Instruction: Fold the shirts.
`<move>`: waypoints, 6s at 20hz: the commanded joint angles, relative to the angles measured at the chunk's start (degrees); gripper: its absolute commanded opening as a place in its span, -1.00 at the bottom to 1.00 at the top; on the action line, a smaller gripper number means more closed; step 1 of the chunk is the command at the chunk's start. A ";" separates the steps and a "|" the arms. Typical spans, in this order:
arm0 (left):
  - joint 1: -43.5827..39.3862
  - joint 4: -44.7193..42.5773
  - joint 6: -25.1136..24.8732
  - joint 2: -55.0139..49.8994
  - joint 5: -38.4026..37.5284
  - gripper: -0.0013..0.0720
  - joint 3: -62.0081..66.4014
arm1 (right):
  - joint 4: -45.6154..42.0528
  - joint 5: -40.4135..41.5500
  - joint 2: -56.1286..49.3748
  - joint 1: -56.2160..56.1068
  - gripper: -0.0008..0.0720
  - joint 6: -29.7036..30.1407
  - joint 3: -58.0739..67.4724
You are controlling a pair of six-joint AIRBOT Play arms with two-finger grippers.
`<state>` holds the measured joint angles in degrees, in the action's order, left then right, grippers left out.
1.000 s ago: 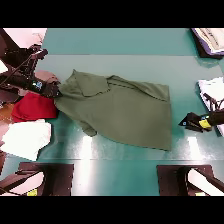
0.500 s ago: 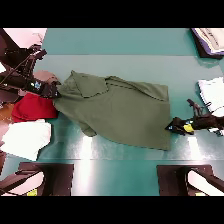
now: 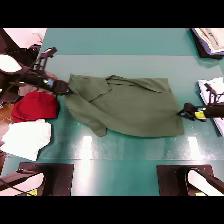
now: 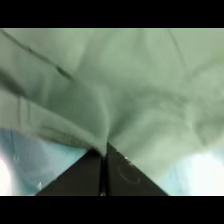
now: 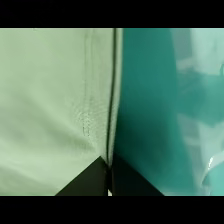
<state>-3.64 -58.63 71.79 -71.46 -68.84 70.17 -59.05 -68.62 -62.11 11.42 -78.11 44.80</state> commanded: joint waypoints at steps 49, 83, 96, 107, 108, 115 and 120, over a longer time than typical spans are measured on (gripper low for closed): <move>5.70 21.31 -19.06 -14.47 -4.22 -0.88 -3.82 | -4.96 -6.54 -2.56 14.32 -0.04 7.21 -11.39; 5.81 10.05 9.35 22.03 6.64 -0.89 44.50 | 18.34 -8.94 10.67 23.91 -0.94 1.27 65.81; 5.40 9.42 4.13 -21.14 3.96 -0.88 23.15 | -8.57 -18.21 -39.28 -7.98 -0.94 -6.47 65.88; 5.55 9.53 -4.35 -26.36 17.55 -0.88 27.10 | -8.63 -0.55 -41.51 -7.61 -0.94 -5.40 65.96; 5.73 9.40 -5.27 -26.36 13.73 -0.88 27.61 | -8.66 -2.67 -41.00 -7.63 -0.94 -5.35 65.94; 5.81 -3.04 -4.11 -26.36 -2.12 -0.88 21.49 | -8.59 -4.66 -35.26 -8.76 -0.94 -3.87 48.33; 5.81 -5.05 -2.21 -26.38 -0.66 -0.88 16.48 | -8.41 -0.50 -32.87 -10.29 -0.93 -3.91 37.94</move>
<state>2.13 -61.12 67.66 -97.82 -69.06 88.95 -67.66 -71.92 -96.42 2.02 -82.11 88.47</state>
